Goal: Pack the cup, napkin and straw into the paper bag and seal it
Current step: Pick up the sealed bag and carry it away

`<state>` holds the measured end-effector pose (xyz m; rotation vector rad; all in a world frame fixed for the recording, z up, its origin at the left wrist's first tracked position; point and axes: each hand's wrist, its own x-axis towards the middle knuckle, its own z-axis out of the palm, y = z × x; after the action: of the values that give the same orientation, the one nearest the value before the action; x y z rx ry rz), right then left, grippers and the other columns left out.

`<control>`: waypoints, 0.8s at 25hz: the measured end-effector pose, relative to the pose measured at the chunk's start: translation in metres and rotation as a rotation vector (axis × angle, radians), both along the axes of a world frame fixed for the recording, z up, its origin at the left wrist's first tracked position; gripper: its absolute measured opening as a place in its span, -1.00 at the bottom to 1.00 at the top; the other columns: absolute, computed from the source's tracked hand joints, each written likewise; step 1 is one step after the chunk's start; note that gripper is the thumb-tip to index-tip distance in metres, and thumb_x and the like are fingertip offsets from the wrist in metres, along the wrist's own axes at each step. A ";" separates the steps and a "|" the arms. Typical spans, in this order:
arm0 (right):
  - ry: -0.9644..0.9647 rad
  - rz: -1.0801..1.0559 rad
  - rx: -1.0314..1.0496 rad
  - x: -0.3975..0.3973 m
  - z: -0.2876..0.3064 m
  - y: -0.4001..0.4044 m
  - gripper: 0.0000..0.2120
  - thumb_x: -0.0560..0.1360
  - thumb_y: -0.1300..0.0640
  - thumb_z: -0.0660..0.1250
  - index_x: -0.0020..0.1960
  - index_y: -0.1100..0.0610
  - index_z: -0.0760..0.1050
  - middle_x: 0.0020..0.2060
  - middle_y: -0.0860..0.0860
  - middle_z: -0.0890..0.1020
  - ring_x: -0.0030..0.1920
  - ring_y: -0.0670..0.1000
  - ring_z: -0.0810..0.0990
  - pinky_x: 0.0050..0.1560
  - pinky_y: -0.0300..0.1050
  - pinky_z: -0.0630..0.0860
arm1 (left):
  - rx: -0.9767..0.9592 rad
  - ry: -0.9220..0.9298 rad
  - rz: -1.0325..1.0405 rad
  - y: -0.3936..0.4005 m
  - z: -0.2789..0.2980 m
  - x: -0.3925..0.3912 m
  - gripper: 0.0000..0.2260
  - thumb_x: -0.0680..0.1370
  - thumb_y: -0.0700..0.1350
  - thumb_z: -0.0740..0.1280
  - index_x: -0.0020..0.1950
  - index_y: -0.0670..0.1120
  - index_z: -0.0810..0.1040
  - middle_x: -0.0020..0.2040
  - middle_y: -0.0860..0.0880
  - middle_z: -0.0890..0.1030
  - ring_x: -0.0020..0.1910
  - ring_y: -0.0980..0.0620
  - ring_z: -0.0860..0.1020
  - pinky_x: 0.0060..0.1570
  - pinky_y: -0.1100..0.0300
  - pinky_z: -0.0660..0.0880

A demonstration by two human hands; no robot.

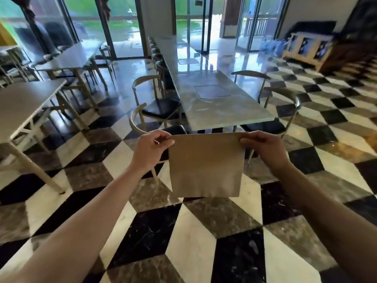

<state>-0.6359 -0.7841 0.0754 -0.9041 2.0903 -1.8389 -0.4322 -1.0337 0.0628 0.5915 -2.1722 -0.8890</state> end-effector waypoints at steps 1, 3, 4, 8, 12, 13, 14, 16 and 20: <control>0.006 0.000 -0.005 -0.012 0.000 0.006 -0.88 0.40 0.21 0.50 -0.17 0.00 0.68 -0.37 0.05 0.68 -0.45 -0.07 0.59 -0.47 -0.31 0.49 | 0.004 -0.006 -0.009 0.004 0.001 -0.015 -0.94 0.46 -0.08 0.47 -0.11 0.06 0.64 -0.18 0.10 0.64 -0.17 0.17 0.58 -0.11 0.24 0.50; 0.042 -0.008 0.007 -0.035 0.001 0.019 -0.83 0.43 0.20 0.48 -0.19 -0.08 0.67 -0.36 -0.11 0.70 -0.42 -0.16 0.64 -0.44 -0.37 0.50 | 0.018 -0.017 -0.029 0.013 0.002 -0.043 -0.91 0.46 -0.12 0.47 -0.06 -0.07 0.66 -0.14 0.00 0.65 -0.16 0.08 0.59 -0.09 0.22 0.51; 0.053 -0.006 0.008 -0.045 0.001 0.023 -0.80 0.44 0.21 0.48 -0.21 -0.11 0.68 -0.34 -0.13 0.70 -0.39 -0.18 0.65 -0.42 -0.38 0.51 | 0.016 -0.020 -0.035 0.017 0.004 -0.055 -0.90 0.46 -0.13 0.47 -0.05 -0.09 0.67 -0.14 -0.01 0.66 -0.17 0.08 0.59 -0.10 0.24 0.51; 0.049 -0.020 -0.004 -0.085 -0.003 0.036 -0.77 0.43 0.19 0.48 -0.19 -0.16 0.68 -0.29 -0.12 0.71 -0.32 -0.17 0.68 -0.37 -0.38 0.53 | -0.002 -0.014 -0.066 0.028 0.007 -0.099 -0.94 0.46 -0.16 0.47 -0.09 -0.05 0.64 -0.19 0.06 0.63 -0.23 0.27 0.56 -0.20 0.49 0.41; 0.042 -0.082 0.016 -0.122 -0.009 0.037 -0.77 0.41 0.13 0.51 -0.17 -0.23 0.67 -0.23 -0.18 0.72 -0.23 -0.21 0.68 -0.29 -0.43 0.51 | -0.011 -0.019 -0.102 0.024 0.007 -0.139 -0.90 0.46 -0.16 0.47 -0.11 0.03 0.61 -0.21 0.18 0.59 -0.21 0.37 0.54 -0.19 0.56 0.36; 0.046 -0.093 0.021 -0.130 -0.011 0.036 -0.77 0.41 0.12 0.51 -0.17 -0.24 0.66 -0.22 -0.19 0.72 -0.21 -0.21 0.68 -0.26 -0.44 0.51 | -0.025 -0.019 -0.103 0.022 0.007 -0.148 -0.90 0.46 -0.15 0.47 -0.11 0.02 0.62 -0.22 0.20 0.59 -0.21 0.38 0.54 -0.19 0.57 0.35; 0.048 -0.102 0.022 -0.138 -0.013 0.034 -0.78 0.41 0.11 0.51 -0.17 -0.25 0.66 -0.21 -0.19 0.72 -0.18 -0.21 0.68 -0.24 -0.44 0.52 | -0.041 -0.017 -0.107 0.019 0.006 -0.156 -0.92 0.46 -0.15 0.48 -0.11 0.00 0.63 -0.22 0.21 0.58 -0.22 0.39 0.53 -0.20 0.57 0.35; 0.063 -0.115 0.024 -0.152 -0.018 0.029 -0.77 0.42 0.10 0.50 -0.16 -0.27 0.65 -0.20 -0.21 0.71 -0.15 -0.22 0.67 -0.19 -0.46 0.51 | -0.059 0.000 -0.125 0.011 0.003 -0.173 -0.93 0.45 -0.17 0.48 -0.10 -0.06 0.65 -0.24 0.22 0.58 -0.25 0.40 0.54 -0.21 0.57 0.35; 0.071 -0.136 0.024 -0.183 -0.022 0.009 -0.80 0.41 0.09 0.52 -0.13 -0.23 0.67 -0.19 -0.19 0.72 -0.14 -0.21 0.67 -0.16 -0.46 0.50 | -0.053 0.006 -0.173 -0.016 -0.002 -0.210 -0.93 0.45 -0.20 0.47 -0.09 -0.10 0.65 -0.24 0.18 0.60 -0.25 0.37 0.55 -0.19 0.57 0.36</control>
<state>-0.8193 -0.7748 0.0534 -0.8527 2.2633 -1.8680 -0.6417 -1.0492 0.0609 0.3783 -2.2595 -0.9190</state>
